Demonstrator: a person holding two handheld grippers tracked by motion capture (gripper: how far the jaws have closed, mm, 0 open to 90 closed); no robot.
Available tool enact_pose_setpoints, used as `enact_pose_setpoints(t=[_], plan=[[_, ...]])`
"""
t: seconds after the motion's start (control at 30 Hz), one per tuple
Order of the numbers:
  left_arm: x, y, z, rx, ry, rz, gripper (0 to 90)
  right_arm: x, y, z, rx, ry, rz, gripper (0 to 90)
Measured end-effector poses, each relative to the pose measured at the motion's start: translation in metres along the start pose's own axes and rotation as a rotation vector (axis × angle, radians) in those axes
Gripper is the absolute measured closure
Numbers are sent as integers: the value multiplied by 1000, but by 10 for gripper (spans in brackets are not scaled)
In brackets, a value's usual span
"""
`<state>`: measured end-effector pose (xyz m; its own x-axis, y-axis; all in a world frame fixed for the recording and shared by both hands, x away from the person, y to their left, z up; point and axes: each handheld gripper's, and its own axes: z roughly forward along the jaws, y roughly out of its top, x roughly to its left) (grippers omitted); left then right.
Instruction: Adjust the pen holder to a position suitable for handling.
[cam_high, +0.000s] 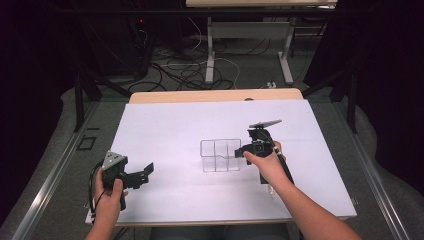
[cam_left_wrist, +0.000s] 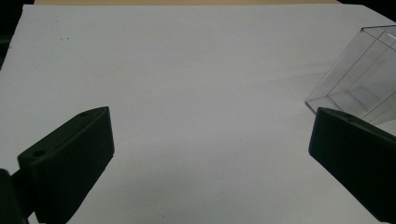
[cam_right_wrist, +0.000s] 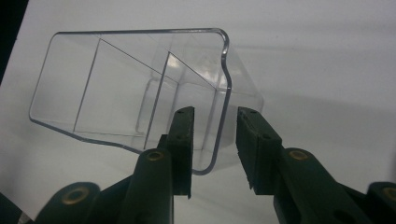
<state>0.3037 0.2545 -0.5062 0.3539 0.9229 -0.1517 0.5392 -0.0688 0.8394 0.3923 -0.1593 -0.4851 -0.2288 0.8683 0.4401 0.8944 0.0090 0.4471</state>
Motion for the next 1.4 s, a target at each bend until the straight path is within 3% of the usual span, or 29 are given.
enact_pose_setpoints(t=[0.13, 0.33, 0.73, 0.97, 1.4], plan=[[1, 0, -1, 5, -1, 0, 1, -1, -1, -4, -44, 0, -43, 626], [2, -1, -1, 7, 0, -1, 2, -3, -1, -13, -77, 19, -64, 562], [0, -1, 1, 14, 1, 1, 2, -15, -2, -36, -136, 74, -48, 518], [0, -1, 1, 19, 3, 5, 1, -33, -4, -45, -158, 41, -45, 423], [0, -2, 2, 21, 5, 4, 2, -57, -14, -39, -137, -13, -8, 245]])
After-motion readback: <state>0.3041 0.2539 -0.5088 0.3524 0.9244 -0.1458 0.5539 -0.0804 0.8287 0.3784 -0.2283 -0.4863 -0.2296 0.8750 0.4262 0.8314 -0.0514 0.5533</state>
